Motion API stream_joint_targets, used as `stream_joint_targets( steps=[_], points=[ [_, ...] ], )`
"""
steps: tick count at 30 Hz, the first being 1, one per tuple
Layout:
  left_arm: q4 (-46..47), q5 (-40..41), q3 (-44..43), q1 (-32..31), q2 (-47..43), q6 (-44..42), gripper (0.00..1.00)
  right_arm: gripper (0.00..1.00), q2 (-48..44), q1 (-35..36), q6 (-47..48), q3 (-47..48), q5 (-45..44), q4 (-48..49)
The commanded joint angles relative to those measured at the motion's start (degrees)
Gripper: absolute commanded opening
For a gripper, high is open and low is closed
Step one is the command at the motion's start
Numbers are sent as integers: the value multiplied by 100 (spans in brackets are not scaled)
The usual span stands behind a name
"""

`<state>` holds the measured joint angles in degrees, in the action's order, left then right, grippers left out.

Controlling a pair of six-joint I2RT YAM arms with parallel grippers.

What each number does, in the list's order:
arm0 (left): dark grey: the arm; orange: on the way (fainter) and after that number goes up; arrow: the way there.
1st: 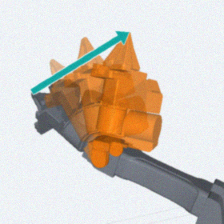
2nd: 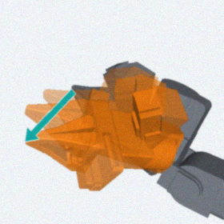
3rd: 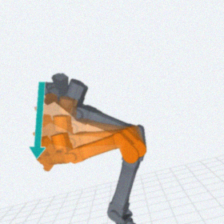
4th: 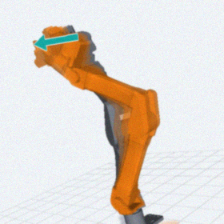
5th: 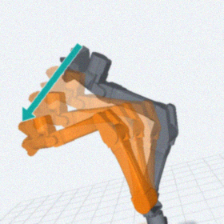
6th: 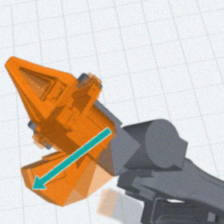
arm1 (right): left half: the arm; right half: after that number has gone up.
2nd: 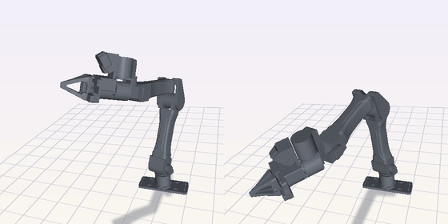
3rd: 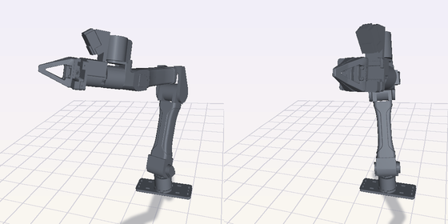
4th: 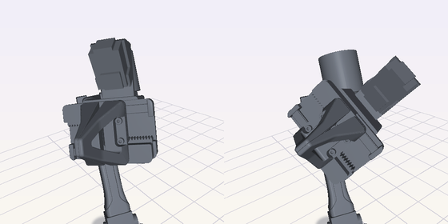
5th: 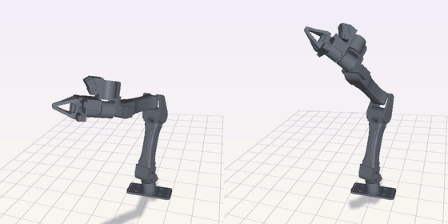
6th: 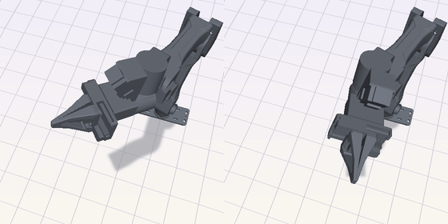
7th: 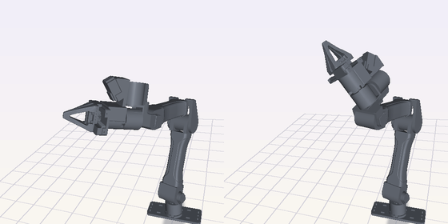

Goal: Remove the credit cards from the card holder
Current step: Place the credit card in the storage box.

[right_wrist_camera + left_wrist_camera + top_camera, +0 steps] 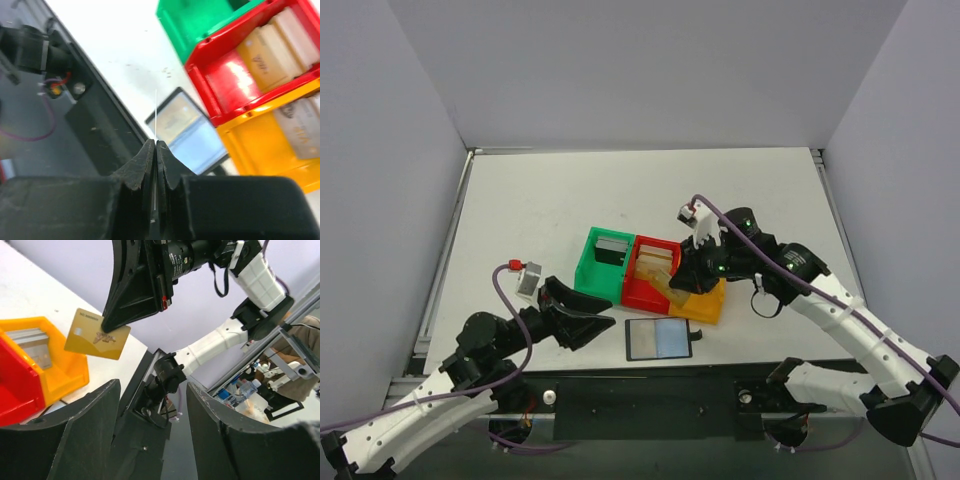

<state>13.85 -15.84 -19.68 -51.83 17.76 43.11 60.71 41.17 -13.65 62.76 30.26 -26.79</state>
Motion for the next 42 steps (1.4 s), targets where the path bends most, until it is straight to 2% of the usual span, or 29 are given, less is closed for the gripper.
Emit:
stream_joint_targets(
  steps=[1,3,8,12,18,27,42],
  points=[
    [-778,440,-97,33,-176,-163,65,0,485,110,1091,236,-976,68],
    [-892,590,-106,42,-176,-163,65,0,626,137,1539,237,-1093,199],
    [-910,783,-27,42,-159,-84,65,0,846,234,2699,17,-610,683],
    [-831,784,61,42,-106,21,64,0,1224,155,3069,219,-205,894],
    [-857,766,87,42,-88,22,64,0,2014,128,3605,395,-380,850],
    [-1015,863,114,42,-361,-57,64,0,2375,58,3685,43,-328,1579],
    [-1314,995,193,42,-695,-57,64,0,2947,-56,3887,-141,-99,2265]
  ],
)
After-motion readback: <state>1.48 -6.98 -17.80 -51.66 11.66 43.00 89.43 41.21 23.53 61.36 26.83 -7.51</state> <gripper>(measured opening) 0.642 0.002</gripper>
